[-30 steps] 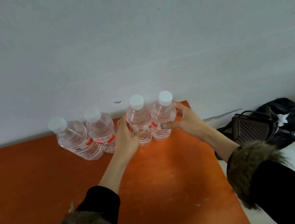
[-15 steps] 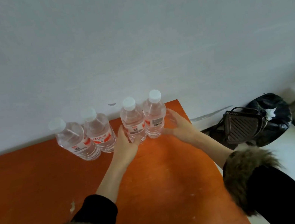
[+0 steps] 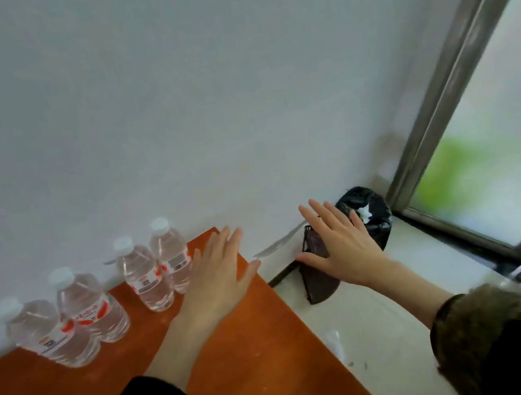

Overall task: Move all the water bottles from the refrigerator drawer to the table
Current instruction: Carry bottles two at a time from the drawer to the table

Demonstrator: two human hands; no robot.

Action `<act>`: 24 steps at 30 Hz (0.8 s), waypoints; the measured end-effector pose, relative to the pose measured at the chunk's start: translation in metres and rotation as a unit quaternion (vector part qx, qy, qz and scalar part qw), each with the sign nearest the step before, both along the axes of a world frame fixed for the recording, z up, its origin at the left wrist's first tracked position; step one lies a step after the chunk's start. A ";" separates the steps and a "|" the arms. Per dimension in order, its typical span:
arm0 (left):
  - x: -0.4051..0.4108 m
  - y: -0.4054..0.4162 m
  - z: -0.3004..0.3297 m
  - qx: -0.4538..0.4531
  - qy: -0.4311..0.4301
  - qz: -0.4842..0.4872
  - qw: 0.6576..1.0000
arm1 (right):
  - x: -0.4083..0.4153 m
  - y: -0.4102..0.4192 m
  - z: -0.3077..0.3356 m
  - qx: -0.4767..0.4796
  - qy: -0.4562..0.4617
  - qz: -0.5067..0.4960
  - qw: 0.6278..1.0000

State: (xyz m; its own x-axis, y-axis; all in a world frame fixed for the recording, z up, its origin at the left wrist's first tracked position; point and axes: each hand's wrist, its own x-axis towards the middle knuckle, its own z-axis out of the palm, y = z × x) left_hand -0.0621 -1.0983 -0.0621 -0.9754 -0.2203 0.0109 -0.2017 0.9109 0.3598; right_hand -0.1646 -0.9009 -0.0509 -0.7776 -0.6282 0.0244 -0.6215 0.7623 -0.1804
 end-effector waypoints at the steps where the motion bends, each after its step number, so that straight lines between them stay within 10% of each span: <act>1: -0.008 0.016 0.011 -0.033 0.007 -0.029 0.999 | 0.002 0.023 0.012 0.006 0.027 -0.017 0.999; 9: -0.010 0.211 0.080 -0.169 0.181 -0.232 0.941 | 0.083 0.243 0.081 0.047 0.159 -0.180 0.970; 24: 0.114 0.616 0.089 -0.086 0.233 -0.468 0.848 | 0.321 0.592 0.105 0.054 0.203 -0.468 0.859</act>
State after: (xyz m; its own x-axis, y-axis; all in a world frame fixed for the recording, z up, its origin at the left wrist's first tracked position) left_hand 0.0521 -0.4818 0.0267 -0.6030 0.6925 0.3960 0.7666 0.6404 0.0475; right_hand 0.1560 -0.3092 0.0537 -0.8843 0.2511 0.3935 0.2769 0.9609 0.0091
